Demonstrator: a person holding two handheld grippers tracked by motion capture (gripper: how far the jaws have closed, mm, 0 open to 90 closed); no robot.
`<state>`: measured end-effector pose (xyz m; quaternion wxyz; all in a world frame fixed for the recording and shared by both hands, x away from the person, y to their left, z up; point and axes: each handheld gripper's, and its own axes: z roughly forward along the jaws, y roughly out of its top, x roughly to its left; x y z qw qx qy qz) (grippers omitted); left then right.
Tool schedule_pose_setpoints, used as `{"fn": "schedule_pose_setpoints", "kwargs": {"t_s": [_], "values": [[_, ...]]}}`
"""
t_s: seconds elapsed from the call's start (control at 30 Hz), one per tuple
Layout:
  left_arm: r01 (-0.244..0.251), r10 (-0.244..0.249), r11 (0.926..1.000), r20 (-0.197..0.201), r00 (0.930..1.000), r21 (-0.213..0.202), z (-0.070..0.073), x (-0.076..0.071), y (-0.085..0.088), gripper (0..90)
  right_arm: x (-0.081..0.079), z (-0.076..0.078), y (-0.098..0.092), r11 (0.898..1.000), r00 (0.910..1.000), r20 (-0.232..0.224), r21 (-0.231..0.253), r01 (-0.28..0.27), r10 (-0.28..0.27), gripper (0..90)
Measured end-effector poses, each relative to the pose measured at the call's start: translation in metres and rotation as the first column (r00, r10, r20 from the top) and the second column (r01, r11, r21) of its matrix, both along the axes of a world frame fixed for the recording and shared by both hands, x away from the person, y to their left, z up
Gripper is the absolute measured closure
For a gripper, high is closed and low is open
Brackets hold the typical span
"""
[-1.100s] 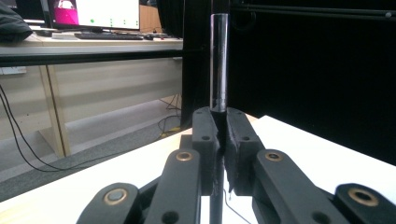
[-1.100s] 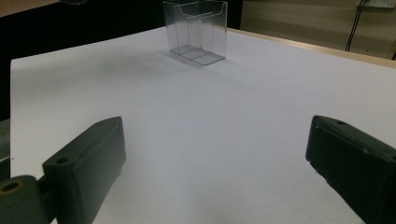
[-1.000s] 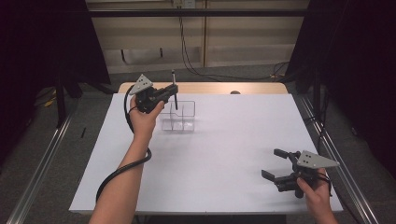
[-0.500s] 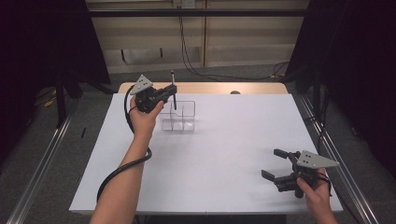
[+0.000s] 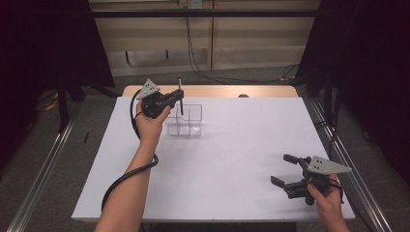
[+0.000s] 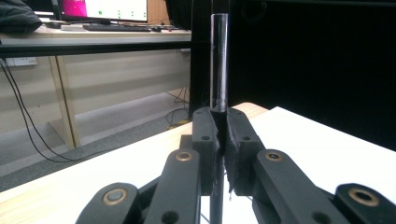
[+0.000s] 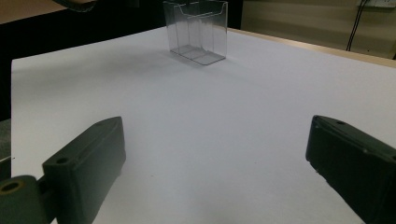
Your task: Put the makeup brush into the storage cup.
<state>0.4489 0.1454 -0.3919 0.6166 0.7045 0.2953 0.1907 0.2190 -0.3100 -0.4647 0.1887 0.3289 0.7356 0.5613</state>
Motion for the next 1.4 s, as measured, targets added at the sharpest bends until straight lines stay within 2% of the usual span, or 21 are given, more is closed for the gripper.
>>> {"fn": "schedule_pose_setpoints", "kwargs": {"t_s": [1.4], "values": [[-0.013,0.013,0.9998,-0.031,0.9994,0.014,-0.024,-0.003,0.003,83.2,0.0,0.0,0.001,1.0,1.0,0.0,-0.001,-0.007,0.007,4.6]]}}
